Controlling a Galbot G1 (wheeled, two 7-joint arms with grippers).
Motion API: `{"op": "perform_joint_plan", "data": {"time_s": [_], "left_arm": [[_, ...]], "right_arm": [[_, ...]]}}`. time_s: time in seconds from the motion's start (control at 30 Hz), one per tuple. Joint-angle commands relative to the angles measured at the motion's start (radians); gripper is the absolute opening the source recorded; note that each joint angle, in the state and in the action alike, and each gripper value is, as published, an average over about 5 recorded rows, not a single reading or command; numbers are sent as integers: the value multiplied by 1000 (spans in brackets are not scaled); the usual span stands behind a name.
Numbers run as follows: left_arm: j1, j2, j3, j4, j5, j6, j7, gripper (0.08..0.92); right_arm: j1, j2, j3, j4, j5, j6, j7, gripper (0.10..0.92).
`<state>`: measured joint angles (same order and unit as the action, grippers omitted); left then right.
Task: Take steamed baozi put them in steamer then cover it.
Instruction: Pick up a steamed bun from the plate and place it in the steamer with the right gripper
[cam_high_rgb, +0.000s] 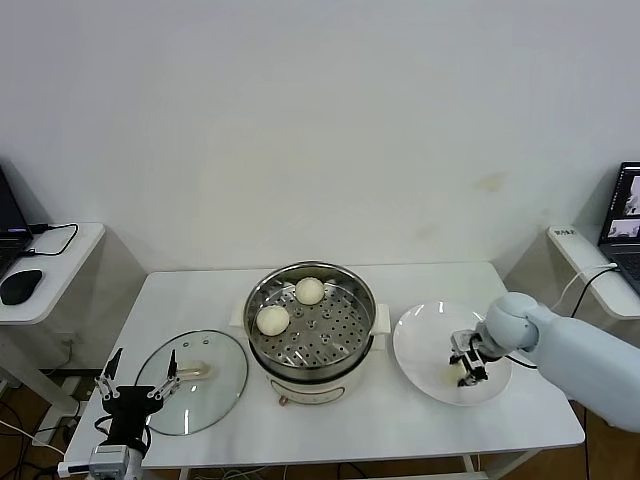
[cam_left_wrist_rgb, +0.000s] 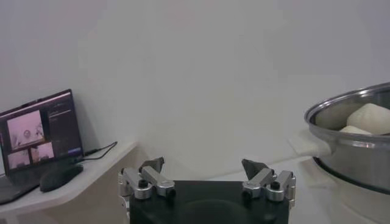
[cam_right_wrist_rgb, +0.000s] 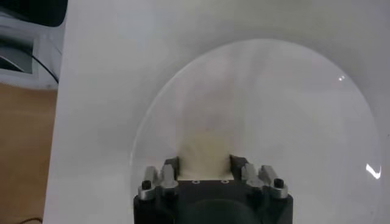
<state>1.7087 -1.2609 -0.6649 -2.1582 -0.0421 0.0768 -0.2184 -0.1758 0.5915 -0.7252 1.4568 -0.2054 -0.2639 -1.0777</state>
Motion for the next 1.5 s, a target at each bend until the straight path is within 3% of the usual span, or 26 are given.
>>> {"op": "perform_joint_plan", "data": {"time_s": [0.03,0.33,0.53,0.83,1.1,1.5], "left_arm": [[0,1,1,-3,0,0,0,823],[-2,4,7,-16,-1,2,1,823],[1,11,5,-25,-2,2,1,823],[-1,9,4,-28,-3,3,2,823],[-3,-1,-11,-19,-5,-1,2,823],[-7,-19,-48,-25,-25,-1,1,823]], "right_arm": [[41,-27,-2,14,28,-2,-3,500],[277,-86,-80,62,142,-10,-20,526],[499,-46,-173,59,232,-15,-31,526],[782,172,-351,62,360,-17,-17,526],[788,396,-423,61,477,41,43,526],[690,597,-534,26,365,226,72,526]]}}
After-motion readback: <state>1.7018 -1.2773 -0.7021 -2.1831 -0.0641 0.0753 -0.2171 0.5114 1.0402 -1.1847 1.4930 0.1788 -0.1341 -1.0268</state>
